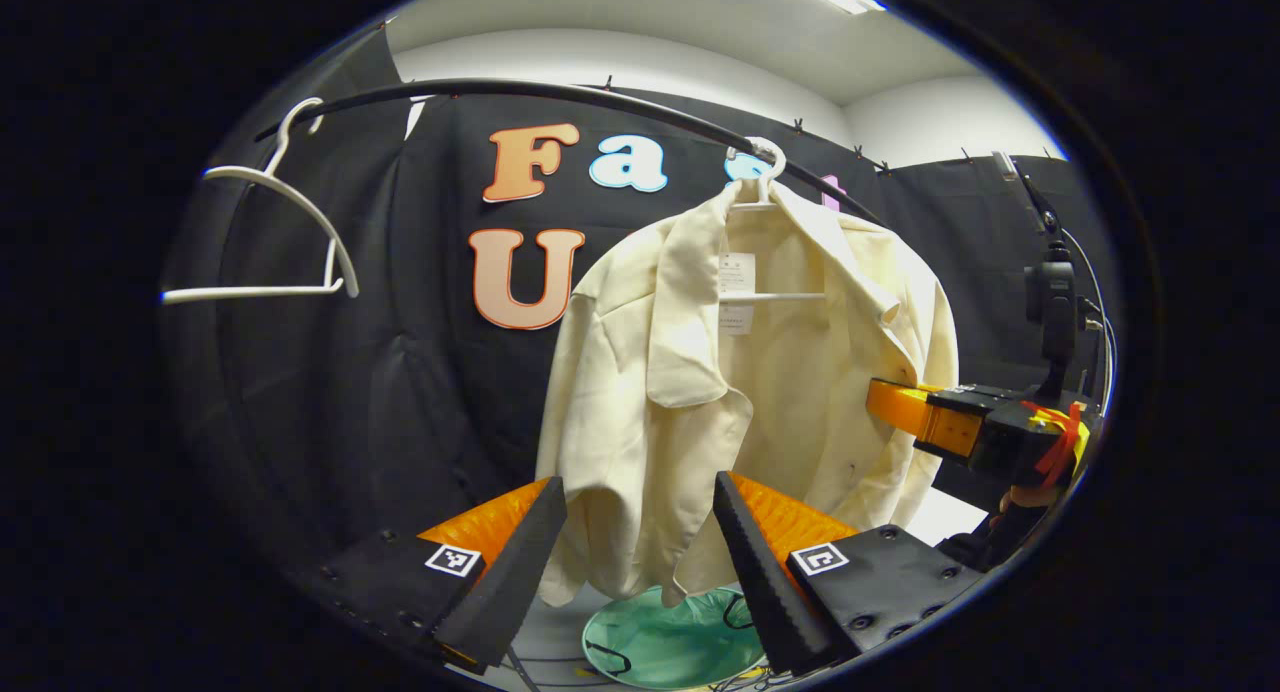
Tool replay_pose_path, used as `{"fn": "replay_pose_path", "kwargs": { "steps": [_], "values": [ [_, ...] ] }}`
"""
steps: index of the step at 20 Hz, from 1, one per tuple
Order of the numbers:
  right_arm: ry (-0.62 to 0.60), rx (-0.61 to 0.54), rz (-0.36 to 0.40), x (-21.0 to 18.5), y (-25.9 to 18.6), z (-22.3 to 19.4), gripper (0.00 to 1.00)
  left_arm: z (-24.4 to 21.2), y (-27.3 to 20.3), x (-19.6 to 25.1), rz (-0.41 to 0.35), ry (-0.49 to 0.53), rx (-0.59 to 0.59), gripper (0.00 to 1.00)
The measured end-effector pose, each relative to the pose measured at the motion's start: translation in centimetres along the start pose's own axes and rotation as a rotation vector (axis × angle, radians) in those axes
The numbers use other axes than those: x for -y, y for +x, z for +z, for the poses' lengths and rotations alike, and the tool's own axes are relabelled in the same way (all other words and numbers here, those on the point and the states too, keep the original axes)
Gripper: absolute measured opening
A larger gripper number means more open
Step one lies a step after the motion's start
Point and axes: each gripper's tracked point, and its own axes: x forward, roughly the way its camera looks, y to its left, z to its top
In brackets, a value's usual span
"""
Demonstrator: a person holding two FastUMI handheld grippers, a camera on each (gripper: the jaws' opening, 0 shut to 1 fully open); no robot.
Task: Grasp the clothes on the hanger with both hands and then place them into the laundry hamper below.
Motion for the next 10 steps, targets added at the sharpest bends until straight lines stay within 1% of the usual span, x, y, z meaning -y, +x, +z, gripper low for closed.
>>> {"fn": "replay_pose_path", "kwargs": {
  "steps": [1,2,5,6,7,10],
  "values": [
    [-0.001,0.003,0.003,0.1,-0.1,0.1,0.0,0.7,0.9,0.5,-0.014,0.003,0.009,0.97],
    [-0.001,0.006,0.007,0.2,-0.3,0.2,0.0,1.3,1.5,1.3,-0.029,0.003,0.02,1.0],
    [-0.031,0.026,0.001,0.9,-0.6,1.0,0.0,3.0,3.9,2.7,-0.036,-0.003,0.046,1.0],
    [-0.04,0.031,-0.001,1.1,-0.6,1.1,0.0,3.5,4.6,3.1,-0.033,-0.015,0.048,0.94],
    [-0.04,0.034,0.0,1.1,-0.7,1.3,0.0,3.9,5.5,3.6,-0.033,-0.027,0.045,0.97],
    [-0.026,0.038,0.003,1.5,-0.8,1.5,0.0,4.2,7.8,4.1,-0.015,-0.033,0.021,0.97]
  ]
}}
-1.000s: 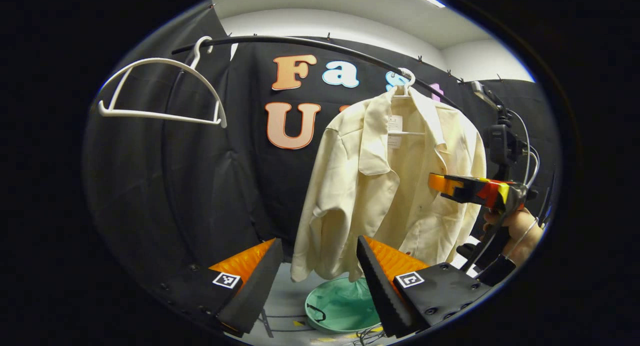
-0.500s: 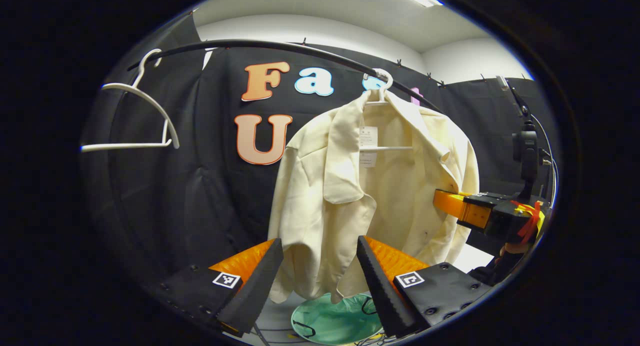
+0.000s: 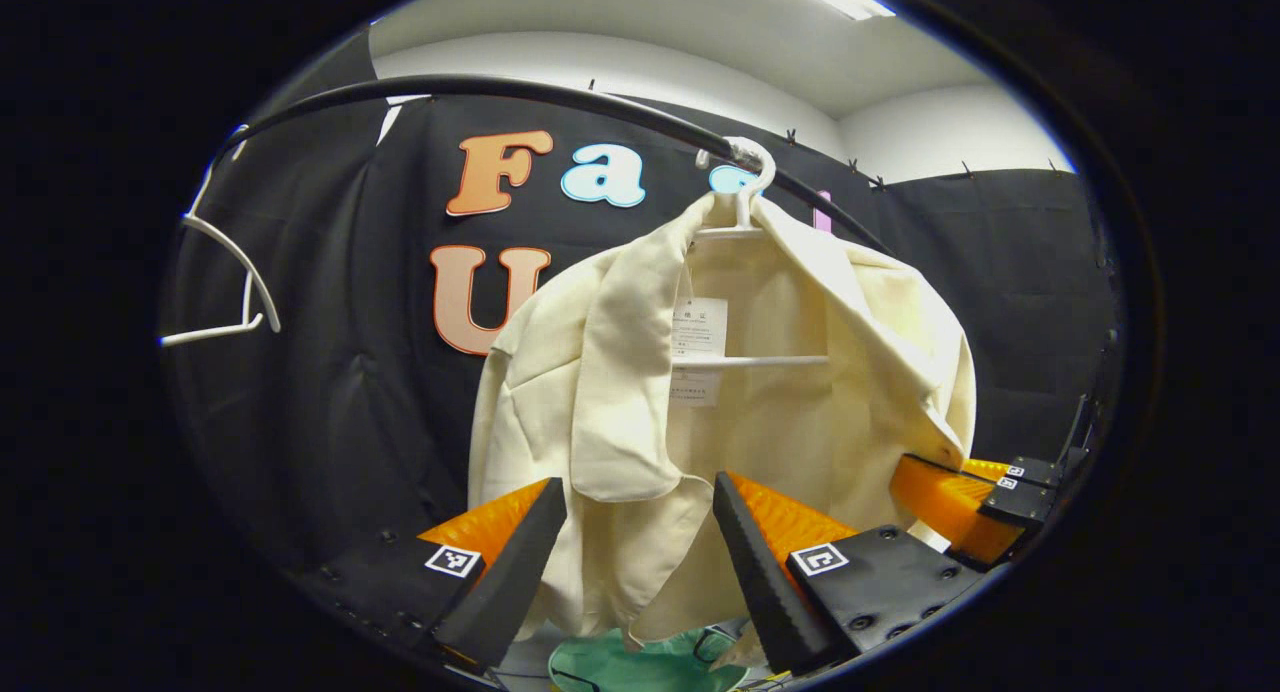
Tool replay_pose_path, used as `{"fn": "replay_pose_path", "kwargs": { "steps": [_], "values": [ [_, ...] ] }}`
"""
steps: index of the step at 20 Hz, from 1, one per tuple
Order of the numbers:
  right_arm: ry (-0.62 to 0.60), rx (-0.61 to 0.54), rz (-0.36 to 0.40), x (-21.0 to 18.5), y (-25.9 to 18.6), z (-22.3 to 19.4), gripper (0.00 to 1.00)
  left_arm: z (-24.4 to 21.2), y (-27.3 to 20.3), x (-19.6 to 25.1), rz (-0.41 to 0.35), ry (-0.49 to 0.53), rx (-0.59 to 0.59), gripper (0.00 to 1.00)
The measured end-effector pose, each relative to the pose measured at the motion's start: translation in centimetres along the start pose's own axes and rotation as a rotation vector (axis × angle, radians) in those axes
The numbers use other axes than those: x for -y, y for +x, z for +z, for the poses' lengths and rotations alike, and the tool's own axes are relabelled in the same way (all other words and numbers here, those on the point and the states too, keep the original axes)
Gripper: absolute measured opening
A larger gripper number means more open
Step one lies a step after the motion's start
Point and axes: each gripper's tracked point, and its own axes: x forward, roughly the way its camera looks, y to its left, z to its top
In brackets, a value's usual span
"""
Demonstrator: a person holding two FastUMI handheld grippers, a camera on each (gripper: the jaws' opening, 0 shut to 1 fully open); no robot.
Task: Grasp the clothes on the hanger with both hands and then place them into the laundry hamper below.
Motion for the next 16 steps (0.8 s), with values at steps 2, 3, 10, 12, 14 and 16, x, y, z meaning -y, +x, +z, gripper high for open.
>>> {"fn": "replay_pose_path", "kwargs": {
  "steps": [2,3,10,12,14,16],
  "values": [
    [-0.001,-0.001,0.001,0.2,0.1,0.0,0.0,-0.2,1.6,-0.1,0.029,-0.012,-0.017,1.0],
    [0.002,-0.003,0.001,0.3,0.1,0.0,0.0,-0.3,2.3,-0.4,0.045,-0.025,-0.024,1.0],
    [0.037,-0.017,0.018,0.5,0.4,0.1,0.0,-0.8,6.5,-1.3,0.104,-0.045,-0.058,0.97],
    [0.051,-0.02,0.03,0.3,0.6,0.2,0.0,-0.9,6.8,-1.5,0.109,-0.058,-0.062,0.96],
    [0.048,-0.024,0.043,-0.1,0.7,0.2,0.01,-1.0,6.7,-1.7,0.111,-0.068,-0.062,0.88],
    [0.049,-0.014,0.058,-0.5,0.7,0.7,0.01,-1.1,6.6,-2.0,0.12,-0.07,-0.07,0.75]
  ]
}}
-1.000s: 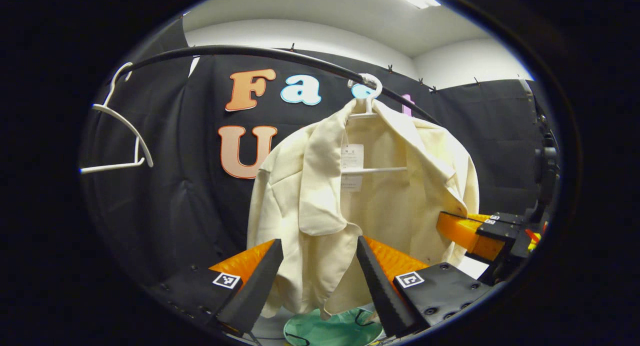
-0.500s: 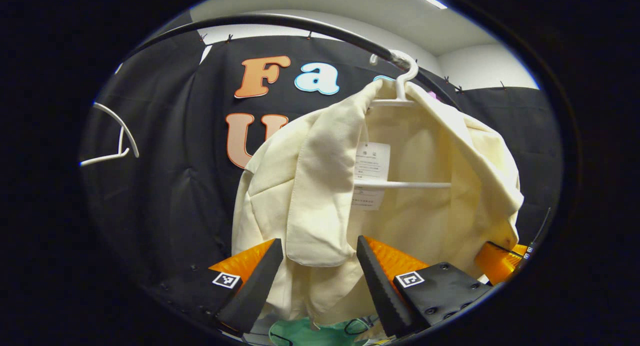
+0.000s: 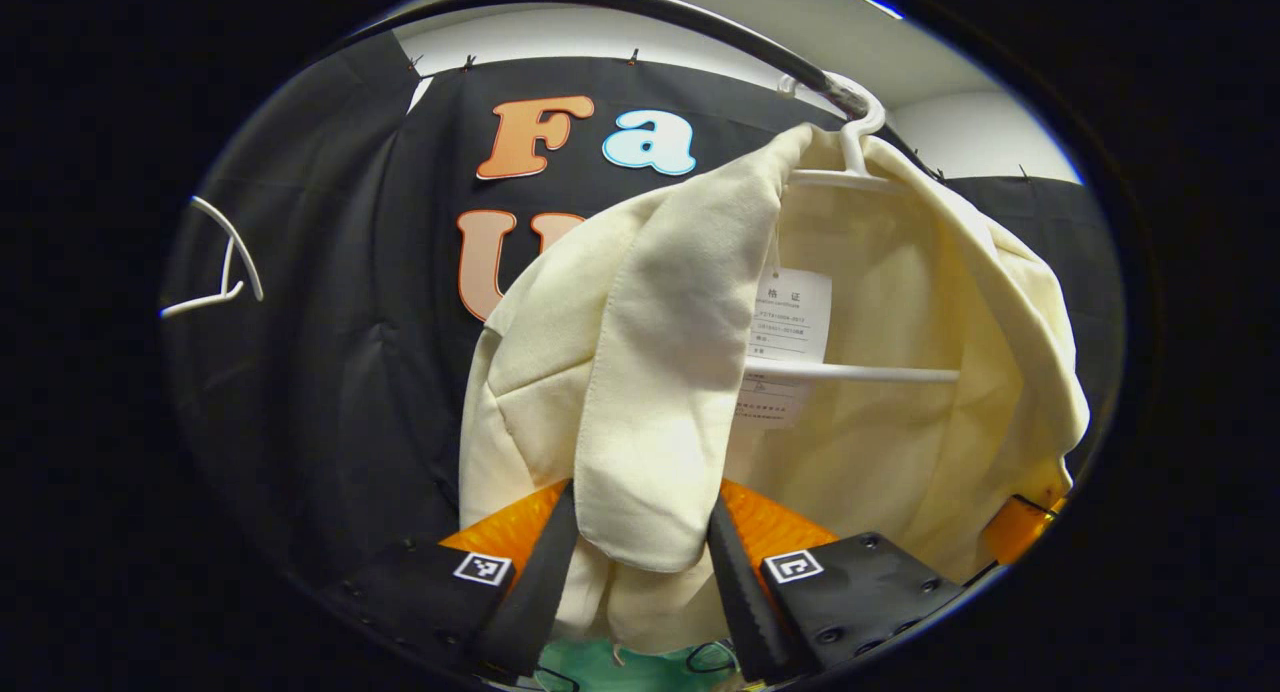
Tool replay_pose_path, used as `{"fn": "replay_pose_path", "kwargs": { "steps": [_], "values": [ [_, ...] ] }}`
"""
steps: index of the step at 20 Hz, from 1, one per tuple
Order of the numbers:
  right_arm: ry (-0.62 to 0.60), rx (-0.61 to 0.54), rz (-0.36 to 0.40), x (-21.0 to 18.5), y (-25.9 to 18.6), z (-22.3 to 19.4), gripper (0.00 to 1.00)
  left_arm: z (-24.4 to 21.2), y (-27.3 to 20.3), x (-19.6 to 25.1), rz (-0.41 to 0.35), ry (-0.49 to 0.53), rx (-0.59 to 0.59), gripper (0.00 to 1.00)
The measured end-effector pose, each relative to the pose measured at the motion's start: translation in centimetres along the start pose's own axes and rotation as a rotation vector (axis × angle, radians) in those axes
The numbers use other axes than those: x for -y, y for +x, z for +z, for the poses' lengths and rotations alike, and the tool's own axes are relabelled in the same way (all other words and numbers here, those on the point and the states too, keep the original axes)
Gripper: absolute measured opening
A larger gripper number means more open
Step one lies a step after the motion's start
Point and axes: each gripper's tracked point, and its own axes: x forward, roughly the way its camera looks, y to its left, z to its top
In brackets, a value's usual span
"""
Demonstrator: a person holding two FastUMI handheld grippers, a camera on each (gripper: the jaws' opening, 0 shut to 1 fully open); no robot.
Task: Grasp the clothes on the hanger with both hands and then place them into the laundry hamper below.
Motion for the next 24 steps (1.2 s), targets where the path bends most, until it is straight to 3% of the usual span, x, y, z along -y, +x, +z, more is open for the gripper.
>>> {"fn": "replay_pose_path", "kwargs": {
  "steps": [1,2,6,8,9,13,24],
  "values": [
    [0.008,0.018,0.006,-0.2,0.1,0.6,0.01,0.0,-0.2,-0.2,0.004,0.004,-0.008,0.72],
    [0.014,0.036,0.012,-0.4,0.2,1.2,0.01,0.1,-0.3,-0.2,-0.002,0.004,-0.009,0.55],
    [-0.004,0.091,0.028,-0.8,0.1,3.6,0.03,0.6,-1.3,-0.6,-0.014,-0.025,-0.023,0.18],
    [0.001,0.098,0.029,-0.7,0.2,4.3,0.03,0.2,-1.9,-0.1,-0.065,0.003,-0.074,0.18],
    [0.01,0.097,0.028,-0.5,0.2,4.4,0.02,0.3,-2.3,-0.4,-0.073,0.02,-0.089,0.11],
    [0.037,0.098,0.02,0.2,-0.3,5.5,0.0,2.2,-4.4,-1.3,-0.083,0.042,-0.049,0.07],
    [-0.043,0.225,-0.097,6.6,-2.4,14.0,0.0,9.8,-7.5,-8.9,0.053,0.08,0.097,0.07]
  ]
}}
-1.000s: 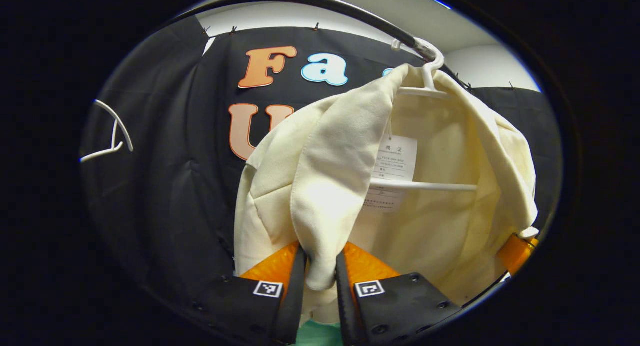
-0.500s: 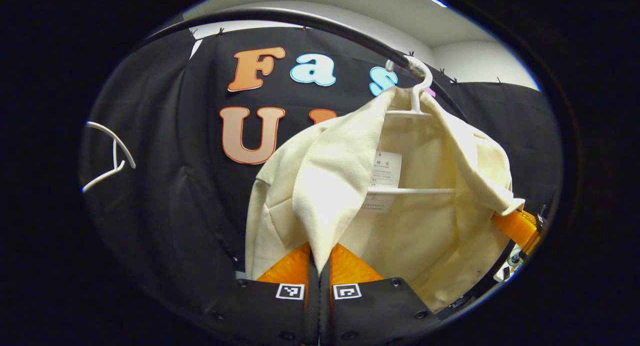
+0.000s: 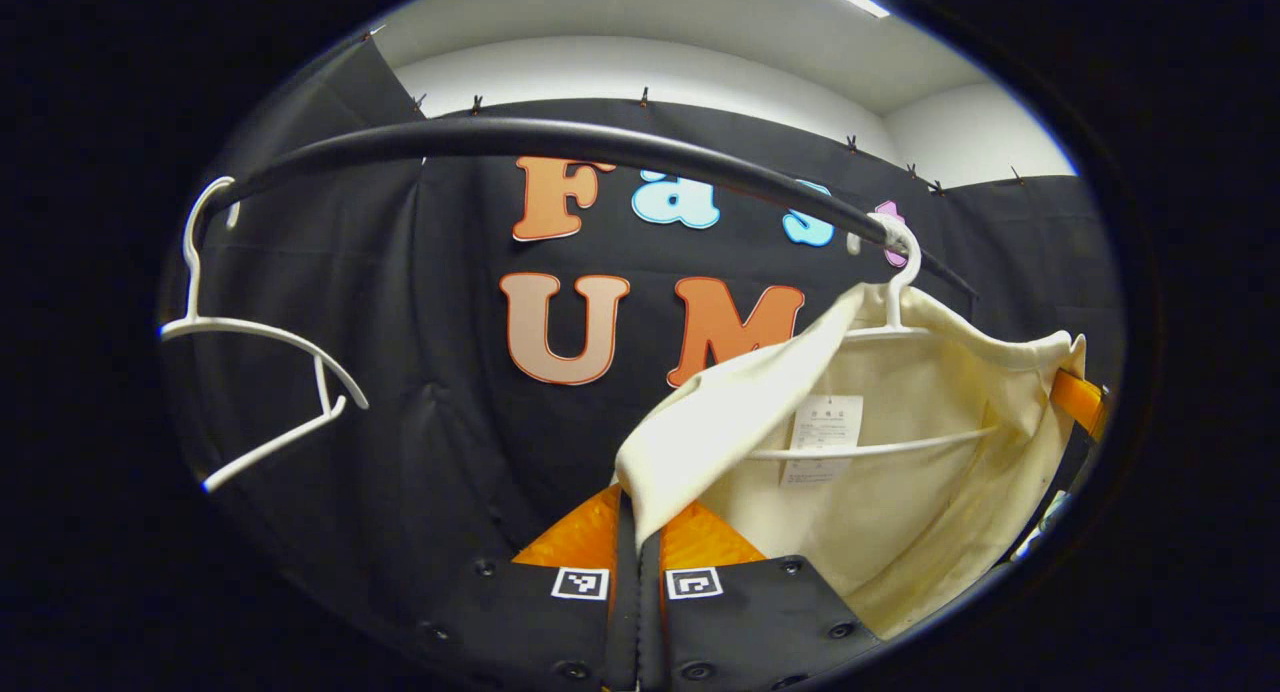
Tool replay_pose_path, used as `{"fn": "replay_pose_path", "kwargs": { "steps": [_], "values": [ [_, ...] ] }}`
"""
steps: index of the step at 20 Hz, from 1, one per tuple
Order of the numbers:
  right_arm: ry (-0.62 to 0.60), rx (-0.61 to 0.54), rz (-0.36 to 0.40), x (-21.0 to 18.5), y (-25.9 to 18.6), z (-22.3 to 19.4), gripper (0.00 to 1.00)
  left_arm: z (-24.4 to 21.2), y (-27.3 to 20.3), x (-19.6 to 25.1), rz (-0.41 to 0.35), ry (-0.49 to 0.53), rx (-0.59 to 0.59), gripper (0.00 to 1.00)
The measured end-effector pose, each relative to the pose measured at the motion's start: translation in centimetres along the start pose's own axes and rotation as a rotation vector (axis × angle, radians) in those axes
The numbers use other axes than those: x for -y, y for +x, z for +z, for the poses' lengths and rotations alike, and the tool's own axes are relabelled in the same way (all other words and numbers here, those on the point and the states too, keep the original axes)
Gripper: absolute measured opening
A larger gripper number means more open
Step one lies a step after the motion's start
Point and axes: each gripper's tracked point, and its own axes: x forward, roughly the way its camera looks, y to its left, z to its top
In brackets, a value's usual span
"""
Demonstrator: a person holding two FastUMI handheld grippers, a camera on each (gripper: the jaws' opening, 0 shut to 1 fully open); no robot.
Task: Grasp the clothes on the hanger with both hands and then place them into the laundry hamper below.
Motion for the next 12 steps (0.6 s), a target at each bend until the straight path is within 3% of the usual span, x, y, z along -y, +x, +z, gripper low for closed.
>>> {"fn": "replay_pose_path", "kwargs": {
  "steps": [5,12],
  "values": [
    [-0.054,0.057,-0.054,3.7,0.9,4.2,0.0,3.3,0.1,-1.8,0.045,0.048,0.059,0.07],
    [-0.087,0.014,-0.06,7.1,4.1,5.7,0.0,5.7,-0.5,-2.2,0.052,0.087,0.104,0.07]
  ]
}}
